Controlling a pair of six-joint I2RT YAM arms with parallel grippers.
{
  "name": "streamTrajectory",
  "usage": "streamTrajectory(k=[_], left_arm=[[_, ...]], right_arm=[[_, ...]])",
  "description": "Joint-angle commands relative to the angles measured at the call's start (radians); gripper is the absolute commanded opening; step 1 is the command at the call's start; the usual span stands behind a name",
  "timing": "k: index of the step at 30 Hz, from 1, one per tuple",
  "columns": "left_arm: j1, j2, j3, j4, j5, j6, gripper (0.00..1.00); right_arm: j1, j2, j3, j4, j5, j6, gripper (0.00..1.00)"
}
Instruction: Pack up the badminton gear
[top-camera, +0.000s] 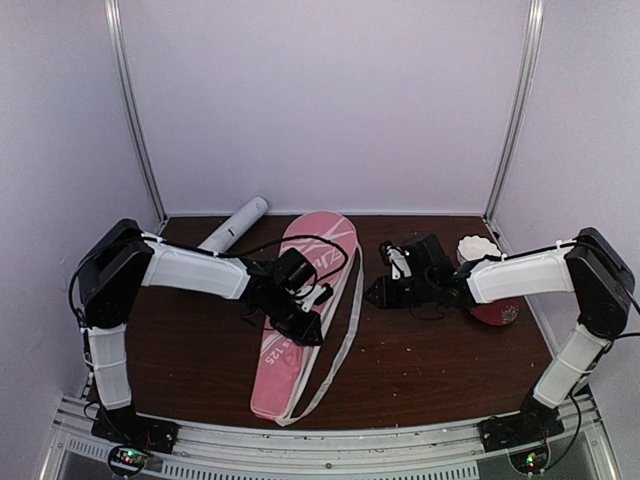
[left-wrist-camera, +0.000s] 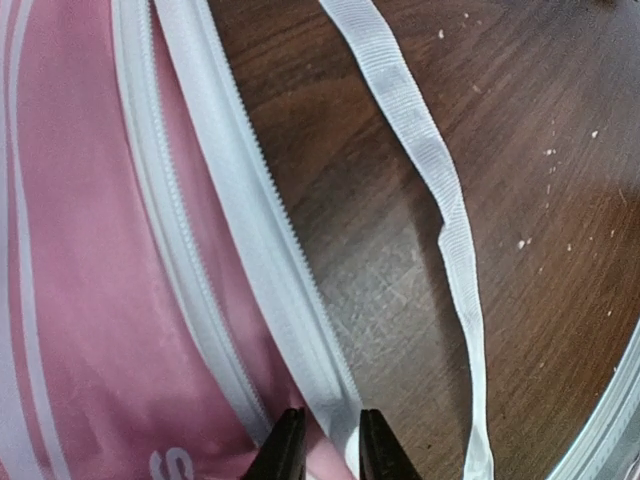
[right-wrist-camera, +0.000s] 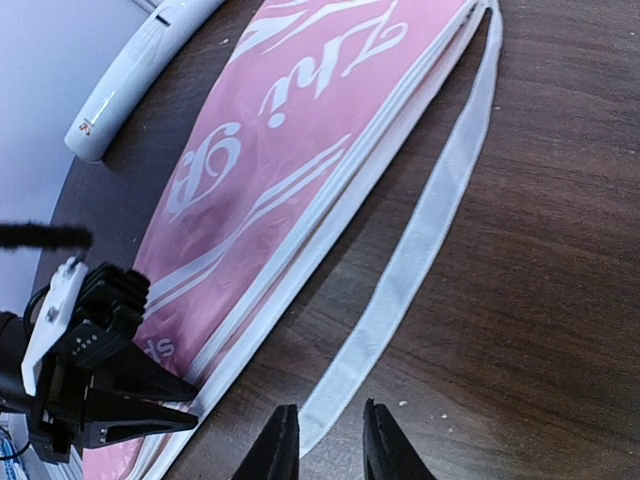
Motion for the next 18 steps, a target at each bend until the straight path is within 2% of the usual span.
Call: streamTrajectory(k=[1, 9, 15, 18], left_arm=[[-0.024, -0.019, -0.075, -0.064, -0.023, 0.012, 0.22], [-0.054, -0.098, -0.212, 0.03, 0.104, -0.026, 0.24], [-0.038, -0.187, -0.151, -0.009, 0.148, 0.041, 0.28], [0.014, -0.225, -0.124, -0.002, 0.143, 0.035, 0.31]], right_arm=[[-0.039, 0.022, 0.055, -0.018, 0.026, 0.0, 0.26], [-0.086, 0.133, 0.227, -0.101, 0.033, -0.061, 0.27], [-0.108, 0.232, 0.383, -0.182, 0.034, -0.09, 0.27], [-0.121, 0.289, 0.472, -0.242, 0.051, -0.107, 0.27]])
